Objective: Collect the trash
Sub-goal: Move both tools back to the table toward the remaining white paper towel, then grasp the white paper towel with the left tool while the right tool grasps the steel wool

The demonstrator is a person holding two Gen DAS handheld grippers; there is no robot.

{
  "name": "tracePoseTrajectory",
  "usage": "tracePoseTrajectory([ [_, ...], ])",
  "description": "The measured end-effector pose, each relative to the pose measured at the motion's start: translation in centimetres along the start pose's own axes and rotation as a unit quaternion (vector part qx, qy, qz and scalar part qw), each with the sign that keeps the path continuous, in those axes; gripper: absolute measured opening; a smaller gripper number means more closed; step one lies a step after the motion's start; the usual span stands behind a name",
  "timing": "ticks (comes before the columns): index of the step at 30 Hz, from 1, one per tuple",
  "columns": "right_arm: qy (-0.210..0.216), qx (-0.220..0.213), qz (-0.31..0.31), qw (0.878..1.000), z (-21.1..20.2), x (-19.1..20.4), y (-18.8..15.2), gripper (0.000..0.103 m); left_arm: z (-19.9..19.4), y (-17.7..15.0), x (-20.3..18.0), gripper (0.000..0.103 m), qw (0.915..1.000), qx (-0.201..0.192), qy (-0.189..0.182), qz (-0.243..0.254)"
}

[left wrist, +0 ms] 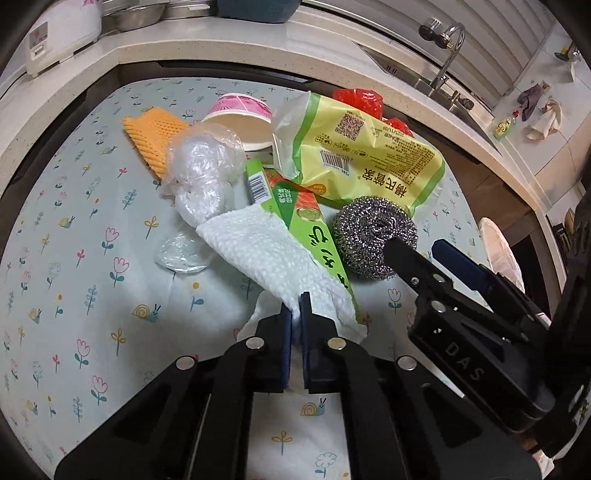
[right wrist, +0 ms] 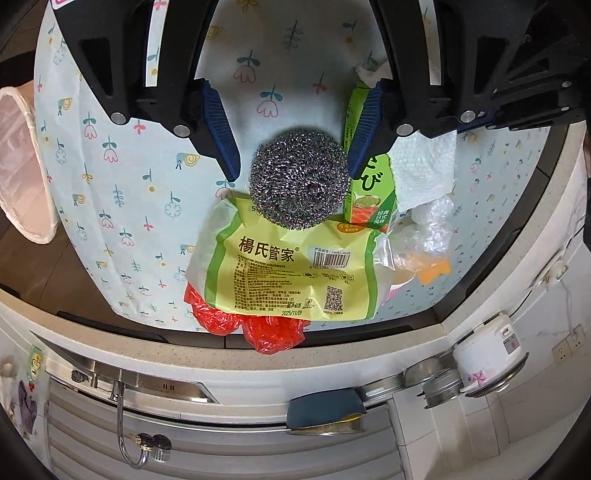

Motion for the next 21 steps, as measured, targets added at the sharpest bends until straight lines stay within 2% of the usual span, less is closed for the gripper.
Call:
tracePoseTrajectory([
  [7,-0.001,0.014,-0.006,1.0,2.2,0.6,-0.1,0.061,-1.2,1.0,1.1,0.004,0.9998,-0.017,0.004,-0.009],
  [17,0.004,0.018,0.004,1.0,3.6,0.3,-0.3,0.064,-0.7,1.6,0.9,0.004,0.9996,-0.019,0.021,-0.001],
  [21,0.009,0.019,-0.002,1.0,3.4,0.3,-0.2,0.049,-0.8,1.8,0.3,0.004,0.9994,-0.023,0.025,0.003],
])
Point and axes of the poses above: each gripper's, at about its wrist camera, not at the fingertips, and z roughly the way its jaws point, x to its left, y to its top, the point moved 5 cm from there along z, roughly the way its jaws point, and after that the axes turned 2 degrees about z, right-handed, at the moved point
